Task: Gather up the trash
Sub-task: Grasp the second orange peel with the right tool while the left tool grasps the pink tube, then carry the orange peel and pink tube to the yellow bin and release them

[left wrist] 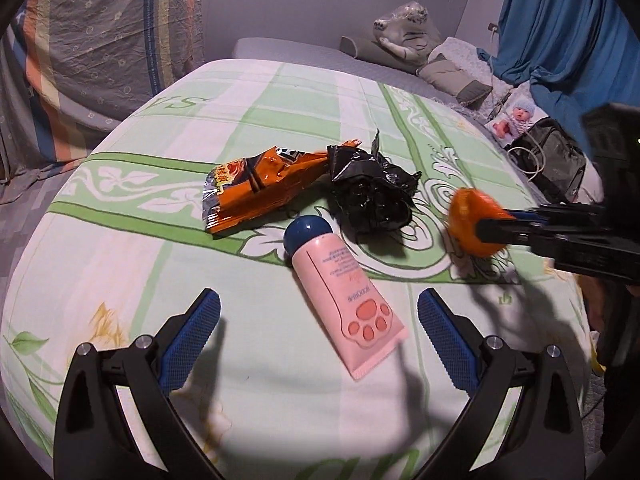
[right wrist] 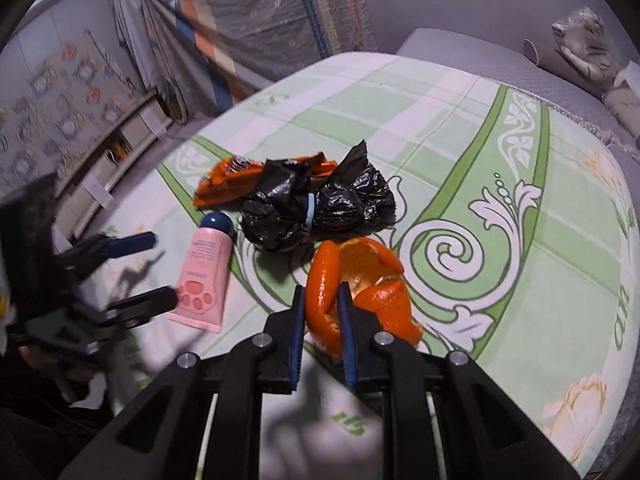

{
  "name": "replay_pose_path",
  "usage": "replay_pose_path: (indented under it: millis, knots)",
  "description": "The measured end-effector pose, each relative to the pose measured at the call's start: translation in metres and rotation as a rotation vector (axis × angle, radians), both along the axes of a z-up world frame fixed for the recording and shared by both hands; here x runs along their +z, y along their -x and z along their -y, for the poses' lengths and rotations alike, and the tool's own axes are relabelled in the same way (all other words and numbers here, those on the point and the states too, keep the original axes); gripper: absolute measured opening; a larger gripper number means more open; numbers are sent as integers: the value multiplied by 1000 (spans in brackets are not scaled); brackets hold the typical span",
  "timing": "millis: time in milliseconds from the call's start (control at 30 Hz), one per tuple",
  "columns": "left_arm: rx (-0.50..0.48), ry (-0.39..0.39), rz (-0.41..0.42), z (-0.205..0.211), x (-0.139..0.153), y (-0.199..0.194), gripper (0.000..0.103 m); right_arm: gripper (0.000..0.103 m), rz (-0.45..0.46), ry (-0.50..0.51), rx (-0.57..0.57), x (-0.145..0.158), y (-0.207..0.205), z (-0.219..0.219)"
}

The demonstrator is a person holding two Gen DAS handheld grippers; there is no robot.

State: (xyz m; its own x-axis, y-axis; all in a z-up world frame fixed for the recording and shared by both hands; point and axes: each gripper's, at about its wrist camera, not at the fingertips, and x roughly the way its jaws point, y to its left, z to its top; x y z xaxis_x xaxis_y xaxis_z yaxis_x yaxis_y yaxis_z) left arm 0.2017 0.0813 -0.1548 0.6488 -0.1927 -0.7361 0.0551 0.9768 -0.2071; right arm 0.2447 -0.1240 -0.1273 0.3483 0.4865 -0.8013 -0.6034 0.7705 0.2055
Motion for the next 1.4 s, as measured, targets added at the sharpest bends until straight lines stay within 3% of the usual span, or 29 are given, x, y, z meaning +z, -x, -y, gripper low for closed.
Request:
replay_pose_path:
  millis: [300,567,633,700,900,1133,1400]
  knots:
    - [73,6,-47,-2,-13,-31,94,15,14,-166,-36,34,33,46]
    - [94,-36,-63,2,-16,-41,70,15,29,-223,-71,46,55,71]
    - [92,-30,-59,3,-15,-41,55,15,29,-227,-79,45,58,74]
    - [88,-26,-60,4,-15,-43,46,15,27,-232,-90,45,59,78]
    - [98,14,-46,1,-10,-37,41,15,25,-250,-115,48,69,85]
    - [78,63,66,-6,25,-3,36,15,39,-279,-99,62,86,85]
    - [51,1,221,3,68,42,33,15,35,-308,-52,74,105,64]
